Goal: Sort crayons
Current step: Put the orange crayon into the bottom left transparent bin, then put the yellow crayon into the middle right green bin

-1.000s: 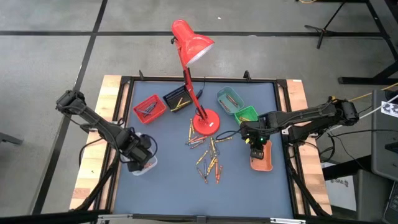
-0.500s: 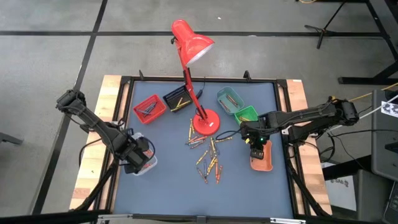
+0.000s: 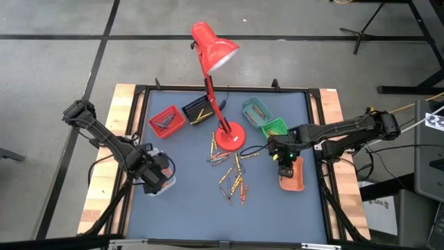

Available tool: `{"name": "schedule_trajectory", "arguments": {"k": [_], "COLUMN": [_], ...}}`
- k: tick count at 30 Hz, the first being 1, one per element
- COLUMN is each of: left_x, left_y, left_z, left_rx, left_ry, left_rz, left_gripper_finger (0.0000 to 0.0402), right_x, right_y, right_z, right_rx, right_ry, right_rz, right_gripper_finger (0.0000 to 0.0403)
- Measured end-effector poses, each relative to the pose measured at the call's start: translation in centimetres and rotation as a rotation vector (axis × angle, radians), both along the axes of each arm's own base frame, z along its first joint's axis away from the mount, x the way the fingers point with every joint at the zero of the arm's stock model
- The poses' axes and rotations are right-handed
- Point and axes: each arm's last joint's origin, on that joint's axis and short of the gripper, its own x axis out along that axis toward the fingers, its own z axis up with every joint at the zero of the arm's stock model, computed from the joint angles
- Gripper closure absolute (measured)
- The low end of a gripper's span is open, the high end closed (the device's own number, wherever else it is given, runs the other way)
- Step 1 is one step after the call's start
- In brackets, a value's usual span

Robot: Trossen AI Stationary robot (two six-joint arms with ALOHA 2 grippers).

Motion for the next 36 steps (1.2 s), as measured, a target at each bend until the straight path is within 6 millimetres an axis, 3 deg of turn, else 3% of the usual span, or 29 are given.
{"name": "schedule_trajectory", "arguments": {"k": [11,20,27,36], "left_x": [2.5,3.2,3.8,4.6], "left_y": [-0.7,-0.9,-0.8,0.0], "left_z": [0.5,0.9,0.9,0.7], "left_rx": [0.104,0.141,0.131,0.142], "left_ry": [-0.388,-0.506,-0.539,-0.540], "left_rz": [0.030,0.052,0.076,0.123], "left_gripper_finger": [0.0344,0.0344,0.0344,0.0344], "right_x": [2.2,4.3,5.2,6.9], "right_y": [0.2,0.0,-0.6,-0.5], "right_z": [0.7,1.8,0.5,-3.2], "right_rx": [0.008,-0.145,-0.387,-0.414], "right_ry": [-0.259,-0.544,-0.514,-0.391], "right_rz": [0.046,0.102,0.141,0.189], "right_gripper_finger": [0.0265,0.0265,0.0265,0.0265]}}
